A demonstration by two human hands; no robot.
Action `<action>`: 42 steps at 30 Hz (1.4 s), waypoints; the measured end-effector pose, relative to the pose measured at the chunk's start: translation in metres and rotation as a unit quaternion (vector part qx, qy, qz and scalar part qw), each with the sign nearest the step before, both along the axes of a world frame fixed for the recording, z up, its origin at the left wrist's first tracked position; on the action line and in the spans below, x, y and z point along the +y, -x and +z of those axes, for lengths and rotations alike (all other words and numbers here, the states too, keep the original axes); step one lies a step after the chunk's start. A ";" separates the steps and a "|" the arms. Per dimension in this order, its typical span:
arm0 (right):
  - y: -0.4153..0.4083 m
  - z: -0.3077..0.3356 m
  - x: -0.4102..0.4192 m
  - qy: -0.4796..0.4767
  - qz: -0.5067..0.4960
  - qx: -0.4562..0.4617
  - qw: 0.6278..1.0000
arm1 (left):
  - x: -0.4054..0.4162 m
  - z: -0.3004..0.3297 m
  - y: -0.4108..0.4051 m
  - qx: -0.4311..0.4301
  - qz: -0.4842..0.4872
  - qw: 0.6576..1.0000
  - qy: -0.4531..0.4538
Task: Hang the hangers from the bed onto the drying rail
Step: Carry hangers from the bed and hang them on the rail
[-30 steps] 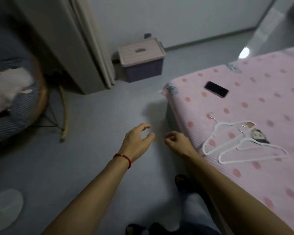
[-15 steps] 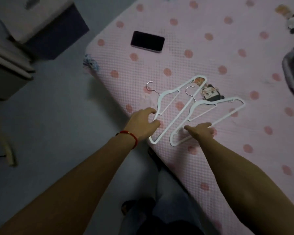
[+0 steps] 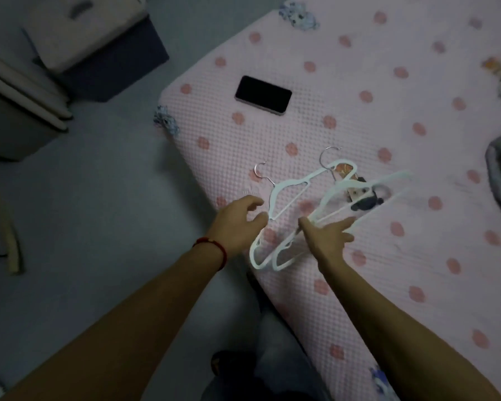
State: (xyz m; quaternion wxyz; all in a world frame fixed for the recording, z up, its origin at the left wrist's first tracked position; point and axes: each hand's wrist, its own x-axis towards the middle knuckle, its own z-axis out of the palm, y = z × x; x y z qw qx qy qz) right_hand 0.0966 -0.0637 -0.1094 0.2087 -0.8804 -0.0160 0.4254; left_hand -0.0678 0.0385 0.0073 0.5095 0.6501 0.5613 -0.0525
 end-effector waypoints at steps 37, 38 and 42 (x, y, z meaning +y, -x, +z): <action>0.685 0.450 -0.153 -0.494 0.858 0.136 -0.041 | -0.461 0.246 0.601 0.552 0.261 0.652 -0.450; 0.699 0.448 -0.162 -0.486 0.863 0.134 -0.024 | -0.477 0.244 0.610 0.562 0.278 0.645 -0.437; 0.756 0.416 -0.194 -0.473 0.873 0.086 0.076 | -0.533 0.235 0.647 0.549 0.399 0.660 -0.322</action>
